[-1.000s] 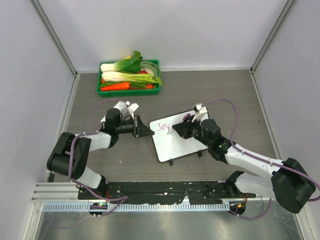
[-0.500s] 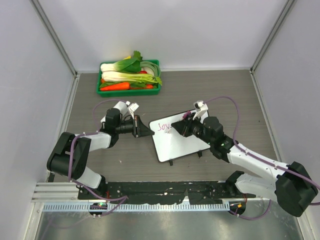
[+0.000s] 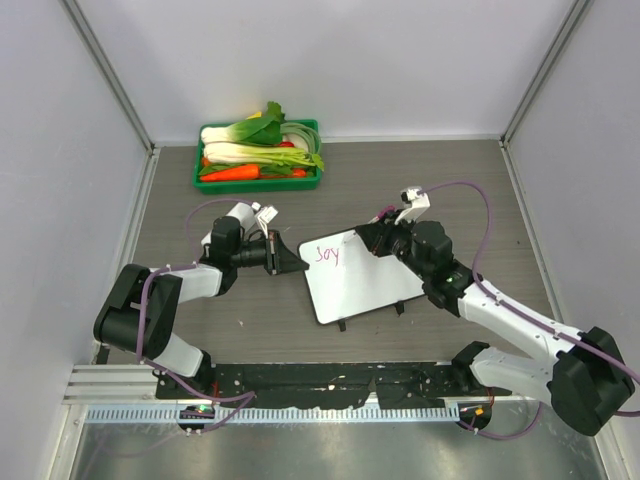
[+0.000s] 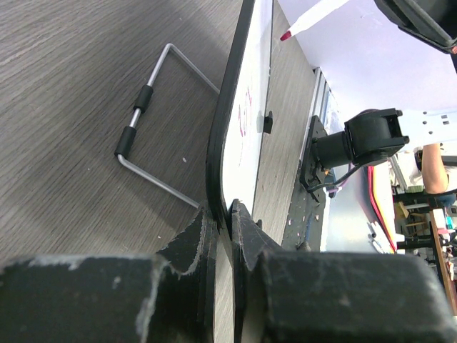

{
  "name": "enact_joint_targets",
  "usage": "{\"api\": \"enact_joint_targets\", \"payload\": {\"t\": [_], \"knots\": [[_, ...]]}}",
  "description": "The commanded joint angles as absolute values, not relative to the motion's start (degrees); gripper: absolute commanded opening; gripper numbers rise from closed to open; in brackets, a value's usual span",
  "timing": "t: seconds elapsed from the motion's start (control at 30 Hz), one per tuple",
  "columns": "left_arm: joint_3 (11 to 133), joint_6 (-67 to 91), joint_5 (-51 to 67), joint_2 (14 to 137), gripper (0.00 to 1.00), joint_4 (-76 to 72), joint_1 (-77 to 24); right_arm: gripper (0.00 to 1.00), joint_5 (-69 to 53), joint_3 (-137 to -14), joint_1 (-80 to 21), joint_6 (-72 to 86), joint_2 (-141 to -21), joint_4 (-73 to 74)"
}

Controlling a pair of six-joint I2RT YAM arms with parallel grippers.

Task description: Write a sentence on the whiteboard

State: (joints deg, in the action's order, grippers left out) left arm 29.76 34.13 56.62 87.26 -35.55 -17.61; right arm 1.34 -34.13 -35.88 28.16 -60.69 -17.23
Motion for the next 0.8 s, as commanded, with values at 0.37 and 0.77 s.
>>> {"api": "enact_joint_targets", "payload": {"t": [0.37, 0.77], "knots": [[29.2, 30.7, 56.3, 88.2, 0.0, -33.8, -18.3, 0.01, 6.3, -34.2, -35.7, 26.2, -62.9, -19.3], [29.3, 30.8, 56.3, 88.3, 0.0, -34.1, -18.2, 0.02, 6.1, -31.6, -35.8, 26.0, -62.6, -18.5]]}}
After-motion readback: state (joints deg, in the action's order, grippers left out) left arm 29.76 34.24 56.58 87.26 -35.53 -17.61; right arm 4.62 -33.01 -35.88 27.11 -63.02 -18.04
